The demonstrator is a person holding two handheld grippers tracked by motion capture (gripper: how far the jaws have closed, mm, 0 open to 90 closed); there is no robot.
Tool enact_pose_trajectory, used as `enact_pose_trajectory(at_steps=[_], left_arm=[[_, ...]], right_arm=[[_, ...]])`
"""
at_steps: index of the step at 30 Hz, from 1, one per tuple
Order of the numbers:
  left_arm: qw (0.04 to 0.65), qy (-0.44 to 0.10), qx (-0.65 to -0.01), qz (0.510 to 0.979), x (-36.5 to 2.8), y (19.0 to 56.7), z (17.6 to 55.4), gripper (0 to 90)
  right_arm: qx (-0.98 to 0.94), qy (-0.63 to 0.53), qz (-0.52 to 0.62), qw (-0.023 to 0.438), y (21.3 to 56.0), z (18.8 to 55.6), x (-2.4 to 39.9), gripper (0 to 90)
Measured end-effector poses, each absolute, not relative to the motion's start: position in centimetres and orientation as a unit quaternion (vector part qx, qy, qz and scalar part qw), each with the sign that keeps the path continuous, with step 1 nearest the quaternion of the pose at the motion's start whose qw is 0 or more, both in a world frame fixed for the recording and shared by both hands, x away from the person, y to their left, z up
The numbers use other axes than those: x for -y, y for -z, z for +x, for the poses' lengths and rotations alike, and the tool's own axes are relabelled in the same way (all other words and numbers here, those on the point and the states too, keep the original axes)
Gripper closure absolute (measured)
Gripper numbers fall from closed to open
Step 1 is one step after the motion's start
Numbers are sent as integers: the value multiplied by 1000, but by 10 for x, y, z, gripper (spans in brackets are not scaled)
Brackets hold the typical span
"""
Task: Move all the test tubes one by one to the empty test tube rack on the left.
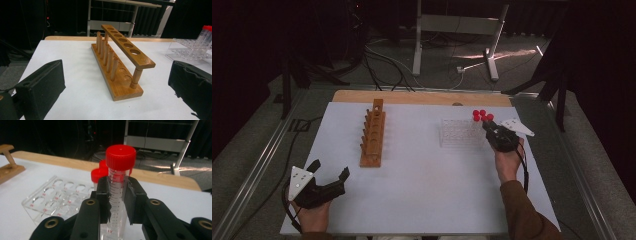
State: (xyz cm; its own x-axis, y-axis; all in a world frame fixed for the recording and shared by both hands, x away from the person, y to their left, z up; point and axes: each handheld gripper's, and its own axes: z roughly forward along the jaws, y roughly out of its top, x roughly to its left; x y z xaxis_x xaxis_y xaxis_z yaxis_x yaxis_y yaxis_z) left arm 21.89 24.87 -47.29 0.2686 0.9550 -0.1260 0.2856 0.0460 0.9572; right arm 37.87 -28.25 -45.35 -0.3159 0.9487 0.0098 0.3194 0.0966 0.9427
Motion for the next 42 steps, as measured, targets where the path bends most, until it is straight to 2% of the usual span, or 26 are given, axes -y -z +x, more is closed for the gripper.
enact_pose_trajectory(at_steps=[8,22,26,31,42], left_arm=[[511,-327,-509,611,-249,473,219,14],[508,-326,-504,618,-241,459,218,19],[509,-319,-477,642,-225,447,219,32],[512,-285,-440,681,-195,433,228,34],[535,-240,-381,715,-134,409,250,35]], right_arm=[[-666,-492,447,340,430,365,286,747],[-694,-525,394,298,432,327,273,746],[-713,-528,370,276,438,315,259,746],[-732,-520,353,262,445,311,246,745],[-749,-528,320,239,443,299,222,745]])
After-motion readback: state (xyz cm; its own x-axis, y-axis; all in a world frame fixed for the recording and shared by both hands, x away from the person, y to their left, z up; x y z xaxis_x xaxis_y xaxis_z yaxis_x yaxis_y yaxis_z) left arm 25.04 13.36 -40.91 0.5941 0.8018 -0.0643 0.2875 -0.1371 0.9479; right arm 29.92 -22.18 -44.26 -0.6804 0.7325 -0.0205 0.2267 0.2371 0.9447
